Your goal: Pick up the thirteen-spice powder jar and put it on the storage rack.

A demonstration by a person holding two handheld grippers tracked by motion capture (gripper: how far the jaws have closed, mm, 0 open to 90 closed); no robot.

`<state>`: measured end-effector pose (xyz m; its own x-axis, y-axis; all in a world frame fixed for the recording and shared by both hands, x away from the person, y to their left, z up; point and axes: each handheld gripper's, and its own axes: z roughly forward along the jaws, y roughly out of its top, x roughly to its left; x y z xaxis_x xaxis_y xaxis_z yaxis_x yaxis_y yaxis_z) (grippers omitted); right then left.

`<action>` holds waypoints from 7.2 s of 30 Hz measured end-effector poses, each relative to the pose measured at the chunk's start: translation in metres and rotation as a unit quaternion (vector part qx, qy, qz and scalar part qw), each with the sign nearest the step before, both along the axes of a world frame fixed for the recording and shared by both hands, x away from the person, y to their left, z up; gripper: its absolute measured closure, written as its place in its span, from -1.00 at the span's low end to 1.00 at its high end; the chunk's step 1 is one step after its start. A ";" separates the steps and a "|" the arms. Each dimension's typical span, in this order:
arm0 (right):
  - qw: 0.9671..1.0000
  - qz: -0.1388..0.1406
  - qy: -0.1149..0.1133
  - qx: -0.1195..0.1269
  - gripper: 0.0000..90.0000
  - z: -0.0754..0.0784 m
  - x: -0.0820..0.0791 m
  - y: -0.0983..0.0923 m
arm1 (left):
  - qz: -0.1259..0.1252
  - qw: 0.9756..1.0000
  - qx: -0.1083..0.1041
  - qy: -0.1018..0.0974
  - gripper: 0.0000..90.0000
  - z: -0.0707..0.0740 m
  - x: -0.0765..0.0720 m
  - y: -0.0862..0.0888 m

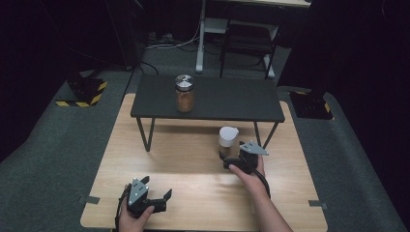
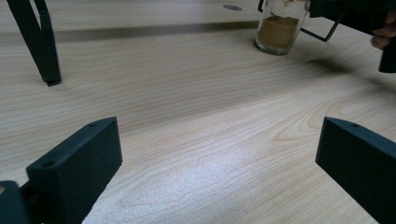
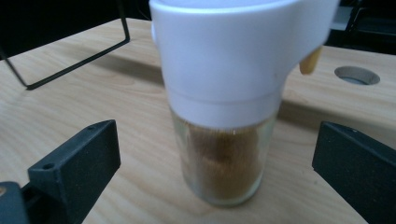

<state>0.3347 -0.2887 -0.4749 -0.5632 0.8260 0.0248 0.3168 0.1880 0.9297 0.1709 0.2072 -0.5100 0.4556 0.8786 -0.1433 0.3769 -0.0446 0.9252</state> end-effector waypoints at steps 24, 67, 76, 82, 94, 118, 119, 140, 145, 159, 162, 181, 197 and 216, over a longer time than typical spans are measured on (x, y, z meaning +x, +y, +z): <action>0.998 -0.045 -0.032 0.015 -0.40 -0.013 0.013 0.030 | 0.004 1.000 -0.010 0.003 -0.99 -0.001 0.000 0.003; 0.998 -0.028 -0.056 0.026 -0.33 0.004 -0.040 0.003 | -0.007 1.000 0.000 -0.002 -0.99 0.000 0.001 0.002; 0.997 -0.024 -0.068 0.026 -0.33 0.012 -0.057 -0.004 | -0.008 1.000 0.003 -0.003 -0.99 0.000 0.000 0.001; 0.996 -0.026 -0.074 0.031 -0.33 0.019 -0.066 -0.009 | -0.009 1.000 0.003 -0.002 -0.99 0.000 0.001 0.001; 0.995 -0.028 -0.082 0.040 -0.33 0.036 -0.076 -0.013 | -0.011 1.000 0.004 -0.003 -0.99 0.000 0.000 0.001; 0.991 -0.026 -0.125 0.050 -0.33 0.078 -0.083 -0.008 | -0.011 1.000 -0.001 -0.001 -0.99 0.000 0.001 0.003; 0.990 -0.025 -0.127 0.051 -0.33 0.080 -0.082 -0.007 | -0.012 1.000 -0.002 -0.001 -0.99 -0.001 0.001 0.003; 0.986 -0.031 -0.149 0.060 -0.33 0.122 -0.072 0.005 | -0.013 1.000 -0.006 -0.001 -0.99 -0.001 0.001 0.005; 0.986 -0.033 -0.154 0.062 -0.33 0.130 -0.068 0.008 | -0.014 1.000 -0.006 -0.001 -0.99 -0.001 0.001 0.005; 0.984 -0.048 -0.159 0.060 -0.33 0.151 -0.044 0.020 | -0.014 1.000 -0.011 0.003 -0.99 -0.001 0.002 0.006; 0.984 -0.054 -0.156 0.062 -0.33 0.155 -0.038 0.022 | -0.015 1.000 -0.009 0.002 -0.99 -0.001 0.002 0.007; 0.986 -0.083 -0.137 0.049 -0.33 0.162 0.008 0.035 | -0.019 1.000 -0.019 0.004 -0.99 -0.002 0.004 0.010; 0.986 -0.093 -0.130 0.052 -0.33 0.156 0.028 0.042 | -0.021 0.999 -0.024 0.004 -0.99 -0.003 0.004 0.013; 0.985 -0.087 -0.137 0.052 -0.33 0.151 0.027 0.037 | -0.020 1.000 -0.019 0.002 -0.99 -0.003 0.003 0.011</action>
<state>0.3622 -0.2516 -0.3242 -0.4102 0.9118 -0.0186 0.0712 0.0524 0.9961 0.1735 0.2179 -0.5126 0.4897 0.8535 -0.1778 0.3798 -0.0253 0.9247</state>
